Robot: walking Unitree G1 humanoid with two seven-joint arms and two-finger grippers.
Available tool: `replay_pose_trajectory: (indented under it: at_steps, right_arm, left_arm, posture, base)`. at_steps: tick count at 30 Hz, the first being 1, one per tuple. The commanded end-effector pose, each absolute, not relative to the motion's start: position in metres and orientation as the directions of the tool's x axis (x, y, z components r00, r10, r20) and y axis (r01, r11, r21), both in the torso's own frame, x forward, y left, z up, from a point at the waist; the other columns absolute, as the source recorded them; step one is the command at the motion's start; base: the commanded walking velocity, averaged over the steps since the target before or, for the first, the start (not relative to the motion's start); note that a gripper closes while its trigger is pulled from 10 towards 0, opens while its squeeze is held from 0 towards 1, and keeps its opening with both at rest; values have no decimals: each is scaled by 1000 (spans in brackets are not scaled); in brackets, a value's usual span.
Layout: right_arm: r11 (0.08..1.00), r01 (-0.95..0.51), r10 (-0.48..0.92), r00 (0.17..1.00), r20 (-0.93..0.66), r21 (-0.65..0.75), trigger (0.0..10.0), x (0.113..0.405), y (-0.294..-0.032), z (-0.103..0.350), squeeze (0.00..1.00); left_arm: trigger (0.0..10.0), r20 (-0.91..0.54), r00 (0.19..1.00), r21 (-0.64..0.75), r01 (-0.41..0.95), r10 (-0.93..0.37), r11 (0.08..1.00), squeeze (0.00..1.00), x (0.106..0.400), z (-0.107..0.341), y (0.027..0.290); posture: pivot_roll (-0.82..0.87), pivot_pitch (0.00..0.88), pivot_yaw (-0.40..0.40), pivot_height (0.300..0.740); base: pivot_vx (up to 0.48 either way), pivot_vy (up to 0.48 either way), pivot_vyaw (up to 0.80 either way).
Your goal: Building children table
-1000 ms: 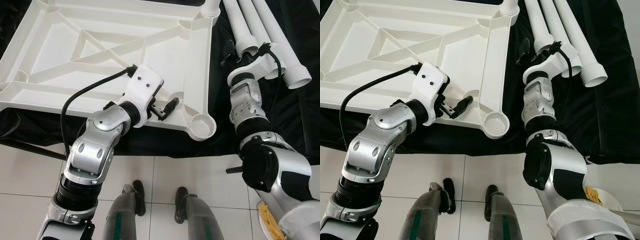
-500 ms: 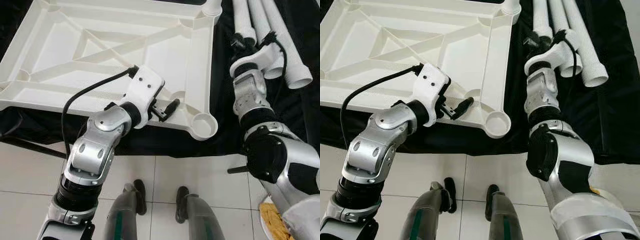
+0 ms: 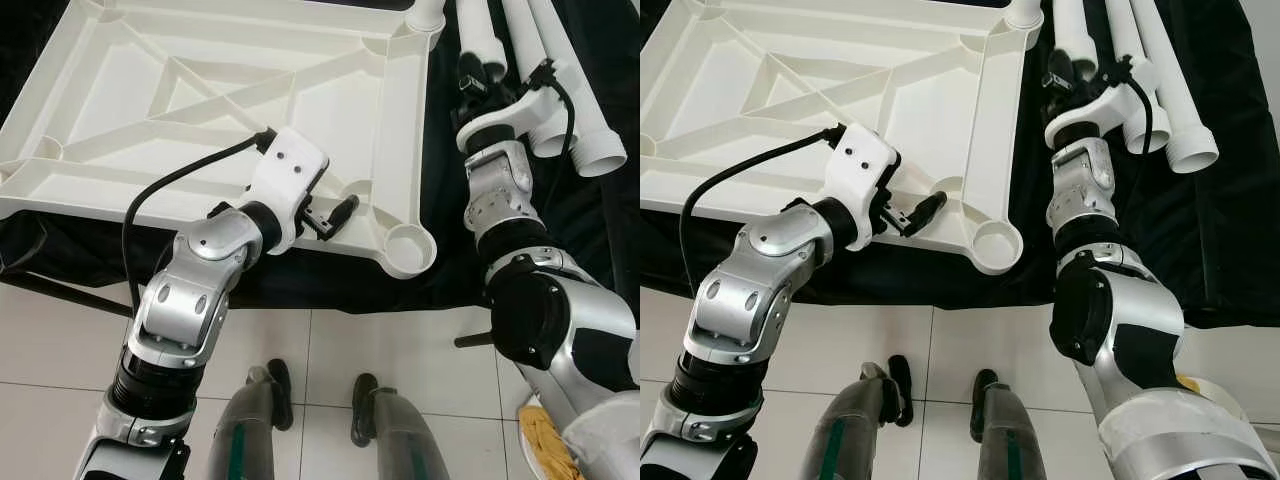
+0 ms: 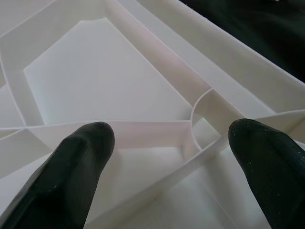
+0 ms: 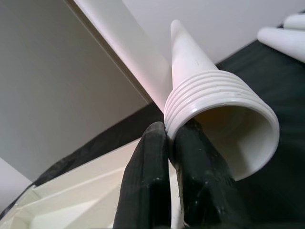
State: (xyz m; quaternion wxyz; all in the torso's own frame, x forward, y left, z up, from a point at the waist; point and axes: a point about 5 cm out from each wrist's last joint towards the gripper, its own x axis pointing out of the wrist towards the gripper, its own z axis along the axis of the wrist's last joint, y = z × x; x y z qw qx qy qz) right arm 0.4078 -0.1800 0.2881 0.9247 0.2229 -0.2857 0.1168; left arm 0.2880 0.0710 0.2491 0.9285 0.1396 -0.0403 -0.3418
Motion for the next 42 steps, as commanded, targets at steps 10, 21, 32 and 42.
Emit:
replay_pose_trajectory:
  at_steps: [10, 21, 32, 42]
  right_arm:
    - [938, -286, 71, 714, 697, 197, 10000, 393, -198, 313, 0]
    - [953, -297, 151, 628, 763, 56, 10000, 372, -196, 317, 0]
    - [959, -272, 194, 443, 875, -75, 10000, 346, -185, 364, 0]
    - [937, -296, 275, 298, 914, -186, 10000, 322, -164, 395, 0]
  left_arm:
    - [10000, 4, 785, 282, 593, -620, 754, 0, 296, 247, 67]
    - [10000, 63, 804, 270, 556, -591, 786, 0, 317, 259, 68]
    - [10000, 73, 804, 245, 560, -591, 792, 0, 329, 262, 69]
    - [10000, 69, 805, 237, 561, -589, 793, 0, 333, 260, 67]
  posture:
    - [106, 234, 23, 740]
    - [63, 135, 24, 740]
    - [35, 100, 65, 740]
    - [43, 99, 72, 740]
  base:
    - [0, 0, 0]
    - [0, 0, 0]
    - [0, 0, 0]
    - [0, 0, 0]
